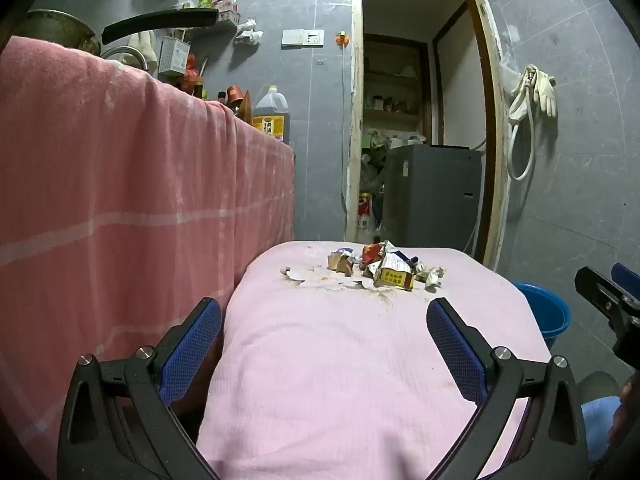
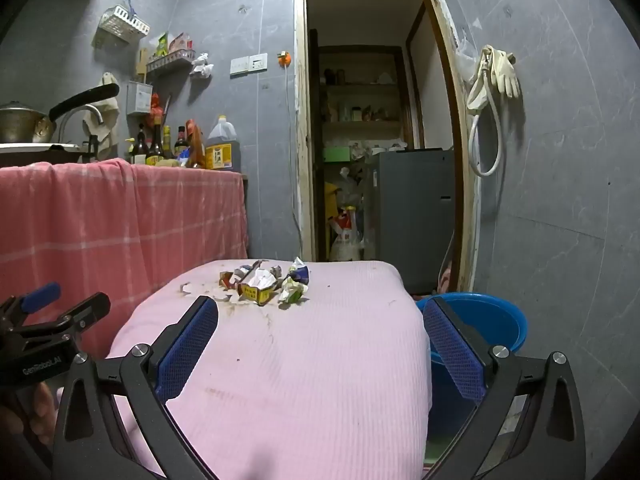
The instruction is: Collect trash
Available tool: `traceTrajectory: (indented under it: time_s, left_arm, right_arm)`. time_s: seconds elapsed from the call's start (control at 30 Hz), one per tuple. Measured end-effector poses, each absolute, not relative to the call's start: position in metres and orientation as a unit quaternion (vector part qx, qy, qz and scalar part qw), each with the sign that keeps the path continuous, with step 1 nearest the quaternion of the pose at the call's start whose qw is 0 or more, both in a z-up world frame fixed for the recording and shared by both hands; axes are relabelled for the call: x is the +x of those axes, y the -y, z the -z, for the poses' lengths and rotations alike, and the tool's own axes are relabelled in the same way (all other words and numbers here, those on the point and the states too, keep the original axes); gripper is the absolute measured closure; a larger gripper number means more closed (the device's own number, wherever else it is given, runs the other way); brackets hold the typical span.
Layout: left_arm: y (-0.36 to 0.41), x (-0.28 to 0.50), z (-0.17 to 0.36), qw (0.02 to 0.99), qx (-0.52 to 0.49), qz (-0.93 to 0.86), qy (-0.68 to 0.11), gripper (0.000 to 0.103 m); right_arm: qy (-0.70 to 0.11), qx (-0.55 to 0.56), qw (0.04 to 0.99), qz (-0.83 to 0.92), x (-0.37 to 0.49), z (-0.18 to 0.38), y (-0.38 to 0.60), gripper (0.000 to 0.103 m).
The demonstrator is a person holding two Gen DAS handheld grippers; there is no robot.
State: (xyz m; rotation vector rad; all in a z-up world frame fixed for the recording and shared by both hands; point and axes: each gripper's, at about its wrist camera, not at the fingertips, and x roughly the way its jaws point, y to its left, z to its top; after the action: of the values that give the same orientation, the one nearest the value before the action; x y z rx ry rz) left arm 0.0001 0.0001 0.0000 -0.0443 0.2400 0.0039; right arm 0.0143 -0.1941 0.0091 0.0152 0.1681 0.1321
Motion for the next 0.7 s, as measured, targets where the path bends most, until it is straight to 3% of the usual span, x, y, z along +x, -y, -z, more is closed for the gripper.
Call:
traceTrajectory:
  time_s: [0.7]
  left_arm:
    - [-0.0001, 0.0054, 0.0048, 0.992, -0.028, -0.001, -0.124, 0.002]
  right_arm:
    - [-0.086, 0.007, 0.994, -0.066, 0.0157, -0.0064, 0.1938, 0.000]
